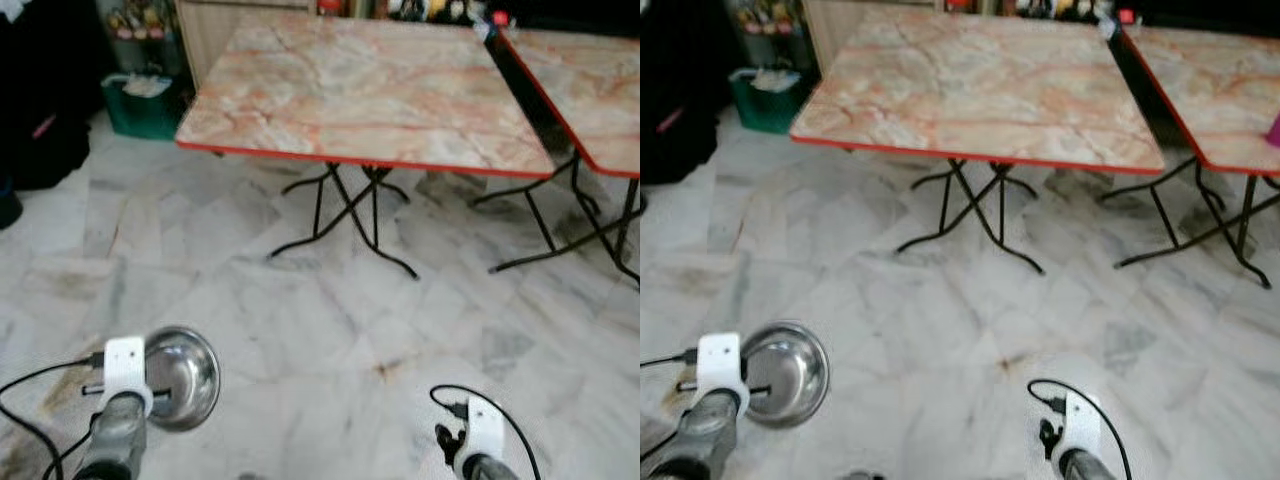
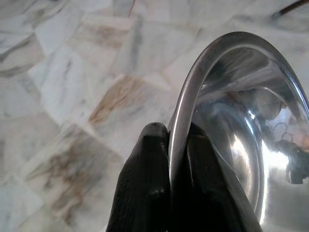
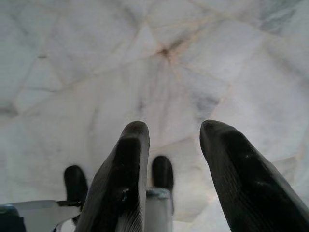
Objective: Setting the table
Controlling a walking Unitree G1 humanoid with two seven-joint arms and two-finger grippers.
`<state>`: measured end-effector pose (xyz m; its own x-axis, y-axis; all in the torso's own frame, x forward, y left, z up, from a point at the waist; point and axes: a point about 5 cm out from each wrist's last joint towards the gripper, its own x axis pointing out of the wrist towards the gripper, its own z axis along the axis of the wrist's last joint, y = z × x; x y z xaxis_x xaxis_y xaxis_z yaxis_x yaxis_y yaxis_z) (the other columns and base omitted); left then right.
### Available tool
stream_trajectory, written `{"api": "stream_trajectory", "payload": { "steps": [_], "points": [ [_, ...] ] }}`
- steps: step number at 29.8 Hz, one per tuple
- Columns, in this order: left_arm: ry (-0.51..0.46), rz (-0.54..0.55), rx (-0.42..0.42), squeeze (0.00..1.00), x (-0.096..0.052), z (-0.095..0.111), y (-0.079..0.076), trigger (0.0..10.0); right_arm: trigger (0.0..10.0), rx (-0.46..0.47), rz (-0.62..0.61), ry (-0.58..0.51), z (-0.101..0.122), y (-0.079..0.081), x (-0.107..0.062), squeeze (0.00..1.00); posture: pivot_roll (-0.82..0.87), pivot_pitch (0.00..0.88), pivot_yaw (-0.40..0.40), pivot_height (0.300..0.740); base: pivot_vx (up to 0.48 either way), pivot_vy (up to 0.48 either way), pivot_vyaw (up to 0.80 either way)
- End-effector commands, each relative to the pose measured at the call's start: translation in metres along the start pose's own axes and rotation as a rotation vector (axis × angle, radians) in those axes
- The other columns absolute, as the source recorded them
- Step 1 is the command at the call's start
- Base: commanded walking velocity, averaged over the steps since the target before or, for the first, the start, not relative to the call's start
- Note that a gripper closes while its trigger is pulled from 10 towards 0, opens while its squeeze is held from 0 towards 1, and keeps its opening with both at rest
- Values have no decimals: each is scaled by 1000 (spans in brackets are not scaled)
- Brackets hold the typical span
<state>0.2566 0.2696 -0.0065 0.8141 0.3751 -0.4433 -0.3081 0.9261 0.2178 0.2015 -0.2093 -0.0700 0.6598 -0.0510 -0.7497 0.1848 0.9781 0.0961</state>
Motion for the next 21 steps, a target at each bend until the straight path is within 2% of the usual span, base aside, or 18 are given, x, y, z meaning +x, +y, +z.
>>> {"api": "stream_trajectory", "payload": {
  "steps": [1, 4, 6, 8, 17, 18, 21],
  "points": [
    [39, -20, -15, 0, -4, -11, -8, 10000, 10000, 16, -27, 11, -5, -10, -3, 0, 33, 135, -22, 740, 0, 0, 0],
    [48, -23, -19, 0, -4, -12, -9, 10000, 10000, 17, -27, 11, -5, -10, -3, 0, 33, 135, -22, 740, 0, 0, 0],
    [81, -51, -40, 0, -6, -18, -15, 10000, 10000, 17, -23, 11, -5, -9, -3, 0, 38, 135, -25, 740, 0, 0, 0],
    [95, -74, -26, 0, -7, -21, -20, 10000, 10000, 18, -19, 12, -5, -9, -3, 0, 37, 134, -24, 740, 144, 0, 0],
    [140, -93, -8, 0, -11, -30, -28, 10000, 10000, 17, -17, 16, -5, -9, -3, 0, 40, 131, -21, 740, 338, 0, 0],
    [184, -103, -5, 0, -15, -39, -33, 10000, 10000, 14, -16, 19, -6, -9, -3, 0, 32, 127, -22, 740, 341, 0, 0],
    [219, -116, -7, 0, -20, -48, -38, 10000, 10000, 8, -19, 22, -6, -10, -3, 0, 25, 127, -24, 740, 341, 0, 0]
  ]
}}
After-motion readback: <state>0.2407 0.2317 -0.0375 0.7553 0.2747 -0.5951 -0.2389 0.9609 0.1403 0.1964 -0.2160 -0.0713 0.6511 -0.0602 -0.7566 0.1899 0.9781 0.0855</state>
